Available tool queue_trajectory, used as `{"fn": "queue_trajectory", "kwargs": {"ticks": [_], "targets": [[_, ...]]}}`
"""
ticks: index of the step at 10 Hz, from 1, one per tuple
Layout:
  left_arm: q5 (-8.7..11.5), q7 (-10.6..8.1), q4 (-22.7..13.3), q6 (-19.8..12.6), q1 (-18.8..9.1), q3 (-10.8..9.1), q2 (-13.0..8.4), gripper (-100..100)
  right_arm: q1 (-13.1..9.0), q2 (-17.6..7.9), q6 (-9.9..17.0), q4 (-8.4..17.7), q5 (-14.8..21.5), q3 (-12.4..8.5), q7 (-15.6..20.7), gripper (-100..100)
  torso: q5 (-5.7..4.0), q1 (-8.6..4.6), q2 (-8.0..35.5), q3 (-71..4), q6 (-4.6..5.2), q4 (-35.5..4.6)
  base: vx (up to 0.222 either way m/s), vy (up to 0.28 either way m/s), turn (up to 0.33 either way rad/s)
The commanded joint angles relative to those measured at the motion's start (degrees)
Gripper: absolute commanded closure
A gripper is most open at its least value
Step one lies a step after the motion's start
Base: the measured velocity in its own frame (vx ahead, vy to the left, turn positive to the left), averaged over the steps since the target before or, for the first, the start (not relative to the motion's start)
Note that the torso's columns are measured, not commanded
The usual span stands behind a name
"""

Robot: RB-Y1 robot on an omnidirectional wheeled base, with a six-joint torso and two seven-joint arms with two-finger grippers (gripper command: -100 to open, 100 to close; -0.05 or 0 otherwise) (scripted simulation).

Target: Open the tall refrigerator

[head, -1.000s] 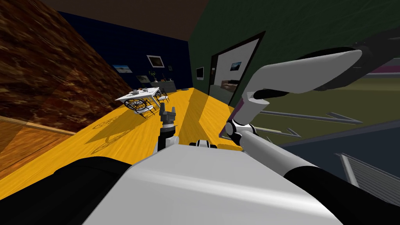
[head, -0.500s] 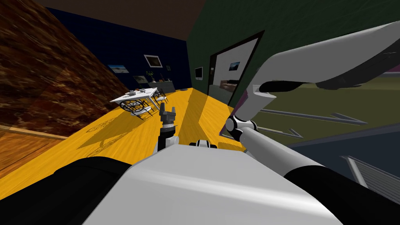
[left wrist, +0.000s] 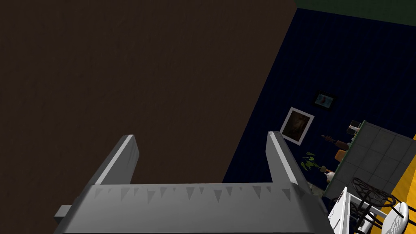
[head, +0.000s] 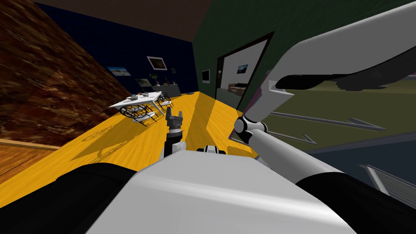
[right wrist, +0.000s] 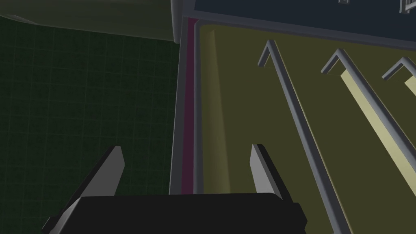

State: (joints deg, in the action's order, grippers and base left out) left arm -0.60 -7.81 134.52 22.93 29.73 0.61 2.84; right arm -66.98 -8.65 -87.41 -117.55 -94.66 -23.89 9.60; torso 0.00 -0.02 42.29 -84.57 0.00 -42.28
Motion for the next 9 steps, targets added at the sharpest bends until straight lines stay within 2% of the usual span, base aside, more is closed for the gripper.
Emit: {"fn": "queue_trajectory", "kwargs": {"ticks": [1, 9], "targets": [[0.0, 0.0, 0.0, 0.0, 0.0, 0.0, 0.0, 0, -2.8, 0.6, 0.4, 1.1, 0.6, -1.9, 2.0, -100, 0.0, 0.02, 0.0, 0.0, 0.0, 0.0, 0.082, 0.029, -0.041], [0.0, 0.0, 0.0, 0.0, 0.0, 0.0, 0.0, 0, -13.1, 1.6, 0.9, 4.1, 1.8, -8.6, 8.8, -100, 0.0, 0.01, 0.0, 0.0, 0.0, 0.0, 0.087, 0.027, -0.043]]}}
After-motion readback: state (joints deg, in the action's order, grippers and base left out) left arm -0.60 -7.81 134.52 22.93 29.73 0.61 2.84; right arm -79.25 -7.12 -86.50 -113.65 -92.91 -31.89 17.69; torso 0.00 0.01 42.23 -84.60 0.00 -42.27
